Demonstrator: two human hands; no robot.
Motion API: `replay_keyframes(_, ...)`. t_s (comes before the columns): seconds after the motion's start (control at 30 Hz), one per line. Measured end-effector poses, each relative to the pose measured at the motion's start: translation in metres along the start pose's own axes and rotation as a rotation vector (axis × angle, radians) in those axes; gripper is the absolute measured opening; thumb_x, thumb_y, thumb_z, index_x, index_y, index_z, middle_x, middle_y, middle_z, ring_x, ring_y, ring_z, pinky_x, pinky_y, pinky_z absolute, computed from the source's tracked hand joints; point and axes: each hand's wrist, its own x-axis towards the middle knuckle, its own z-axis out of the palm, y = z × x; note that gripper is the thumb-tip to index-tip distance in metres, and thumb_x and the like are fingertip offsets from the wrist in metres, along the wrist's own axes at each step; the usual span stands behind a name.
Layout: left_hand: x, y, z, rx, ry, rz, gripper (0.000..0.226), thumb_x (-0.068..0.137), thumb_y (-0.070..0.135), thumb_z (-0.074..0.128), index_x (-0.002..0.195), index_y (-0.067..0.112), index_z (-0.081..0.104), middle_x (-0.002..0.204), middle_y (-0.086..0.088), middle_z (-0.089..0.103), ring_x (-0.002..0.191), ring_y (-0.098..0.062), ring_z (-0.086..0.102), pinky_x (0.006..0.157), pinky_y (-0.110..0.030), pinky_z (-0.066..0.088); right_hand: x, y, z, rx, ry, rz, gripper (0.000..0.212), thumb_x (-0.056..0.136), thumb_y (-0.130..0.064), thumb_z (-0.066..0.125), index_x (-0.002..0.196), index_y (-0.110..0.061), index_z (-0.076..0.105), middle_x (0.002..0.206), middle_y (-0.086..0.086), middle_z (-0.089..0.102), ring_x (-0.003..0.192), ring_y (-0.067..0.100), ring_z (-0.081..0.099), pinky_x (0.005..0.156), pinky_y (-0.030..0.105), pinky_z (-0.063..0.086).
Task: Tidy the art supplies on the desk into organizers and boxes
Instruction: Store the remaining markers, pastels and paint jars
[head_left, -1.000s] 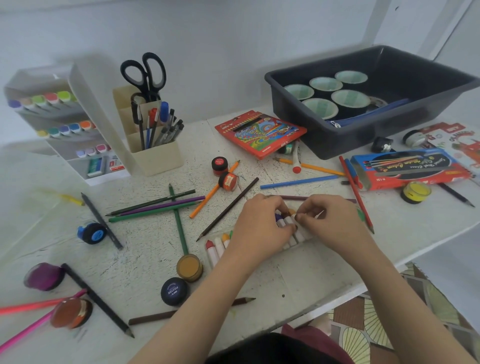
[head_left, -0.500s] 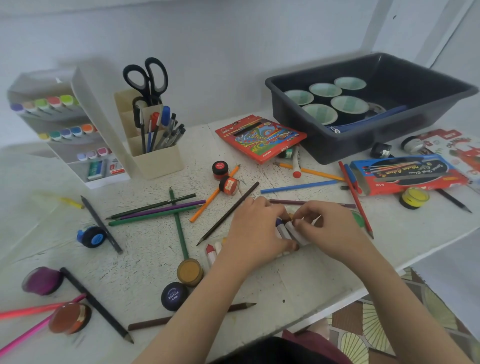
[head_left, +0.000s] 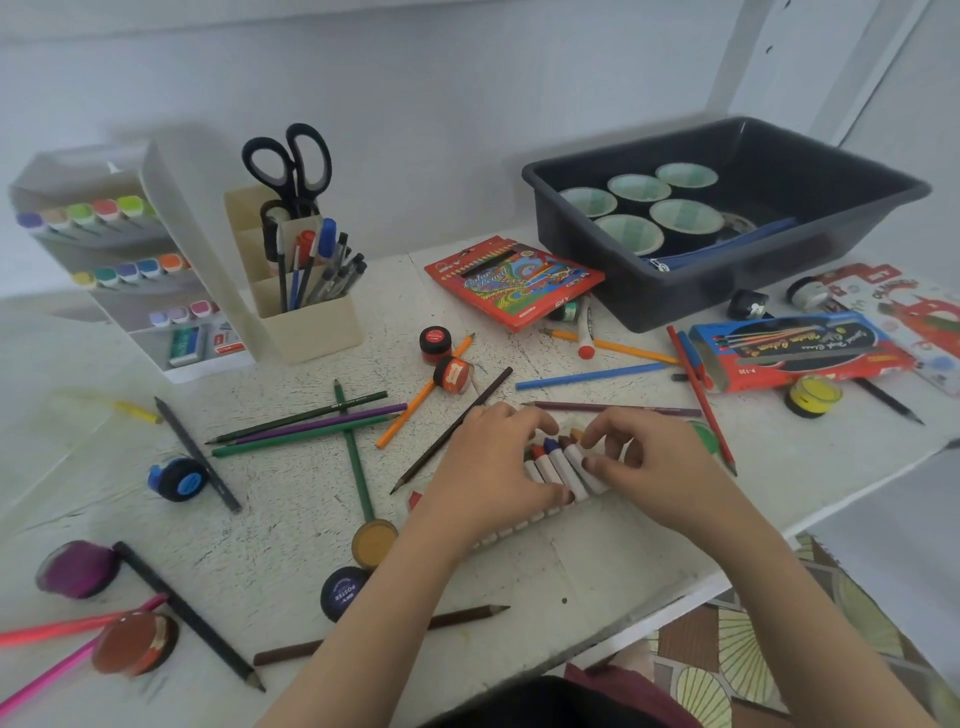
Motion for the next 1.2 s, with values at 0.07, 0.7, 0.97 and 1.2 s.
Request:
replay_keyframes(0.07, -0.001, 0.0, 0.0, -0.005, -0.004, -0.01, 0.057, 0.066, 0.043, 0.075, 0.117, 0.036, 0.051, 0.11, 0.01, 0.049, 0.105, -0.011, 0.037, 0.078, -0.026, 0.031, 0.0, 0.002, 0.001, -0.001, 0.006, 0.008, 0.024, 0.079, -0.022, 0.072, 0.076, -0.038, 0.054, 0.069, -0.01, 0.053, 0.062, 0.003, 0.048, 0.056, 0.021, 0.035)
replay_keyframes(0.7, -0.01, -0.014, -0.015, -0.188, 0.223, 0.015, 0.033, 0.092, 0.008, 0.048, 0.119, 0.025, 0.056, 0.111, 0.005, 0.056, 0.108, -0.01, 0.049, 0.093, -0.025, 0.04, -0.022, -0.014, 0.029, -0.229, -0.181, -0.208, 0.059, 0.09, -0.062, -0.002, 0.144, -0.039, -0.007, 0.148, -0.026, -0.011, 0.135, -0.011, -0.022, 0.112, 0.021, -0.017)
replay_keyframes(0.97, -0.016, -0.019, -0.018, -0.296, 0.253, 0.011, 0.032, 0.092, 0.005, 0.045, 0.115, 0.025, 0.057, 0.105, 0.011, 0.056, 0.105, -0.005, 0.052, 0.092, -0.023, 0.043, -0.033, -0.017, 0.041, -0.438, -0.25, -0.214, 0.069, 0.076, -0.066, -0.026, 0.138, -0.037, -0.022, 0.148, -0.02, -0.024, 0.13, -0.005, -0.036, 0.104, 0.028, -0.033)
replay_keyframes(1.2, -0.016, -0.007, -0.019, -0.381, 0.375, -0.005, 0.025, 0.09, 0.011, 0.053, 0.101, 0.032, 0.061, 0.093, 0.021, 0.061, 0.091, 0.01, 0.052, 0.073, 0.001, 0.036, -0.027, -0.012, 0.023, -0.106, -0.233, -0.253, 0.065, 0.087, -0.068, 0.003, 0.146, -0.041, 0.004, 0.155, -0.022, -0.005, 0.138, -0.011, -0.013, 0.115, 0.02, -0.01)
